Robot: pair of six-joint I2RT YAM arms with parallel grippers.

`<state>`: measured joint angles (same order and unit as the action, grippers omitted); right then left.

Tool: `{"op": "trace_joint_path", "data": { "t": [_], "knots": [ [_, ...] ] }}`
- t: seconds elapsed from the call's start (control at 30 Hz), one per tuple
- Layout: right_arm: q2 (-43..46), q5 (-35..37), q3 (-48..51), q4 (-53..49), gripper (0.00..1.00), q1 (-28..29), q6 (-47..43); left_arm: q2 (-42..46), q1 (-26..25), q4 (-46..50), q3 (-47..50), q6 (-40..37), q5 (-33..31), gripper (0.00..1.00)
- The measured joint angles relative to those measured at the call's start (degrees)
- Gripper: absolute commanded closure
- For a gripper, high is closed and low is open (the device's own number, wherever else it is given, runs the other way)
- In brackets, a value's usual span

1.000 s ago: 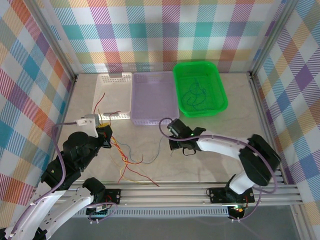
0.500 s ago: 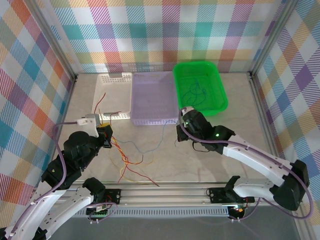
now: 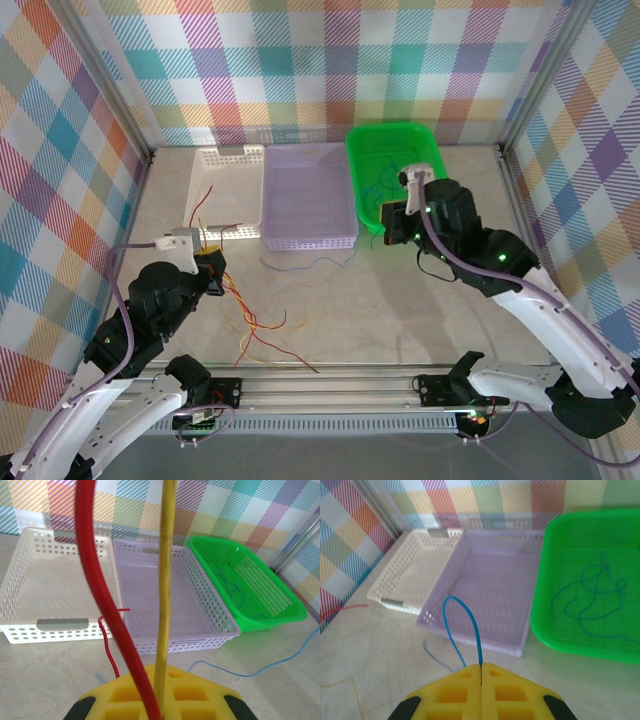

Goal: Untangle the cables

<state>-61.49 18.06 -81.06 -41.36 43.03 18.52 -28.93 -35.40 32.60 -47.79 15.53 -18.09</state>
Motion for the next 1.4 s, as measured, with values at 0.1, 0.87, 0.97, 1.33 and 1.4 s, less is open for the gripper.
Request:
{"op": "trace_joint_path", "data": {
  "t": [0.1,0.87,0.97,1.33,1.4],
  "knots": [
    [-0.2,0.5,-5.4,-2.2,1.0,-1.5,-1.8,-0.1,0.0,0.0,0.0,0.0,0.0,1.0],
    [-26.1,3.4,-64.5,-16.9,1.0,-8.2,-15.0,-1.5,0.0,0.0,0.0,0.0,0.0,1.0],
    [-28.0,4.2,-67.6,-16.7,1.0,-9.2,-15.7,-1.8,0.0,0.0,0.0,0.0,0.1,1.0],
    [-35.7,4.6,-71.3,-10.6,1.0,-16.3,-16.1,-2.4,0.0,0.0,0.0,0.0,0.5,1.0],
    [-37.3,3.8,-71.8,-10.3,1.0,-17.7,-15.8,-2.4,0.0,0.0,0.0,0.0,0.5,1.0]
  ]
}}
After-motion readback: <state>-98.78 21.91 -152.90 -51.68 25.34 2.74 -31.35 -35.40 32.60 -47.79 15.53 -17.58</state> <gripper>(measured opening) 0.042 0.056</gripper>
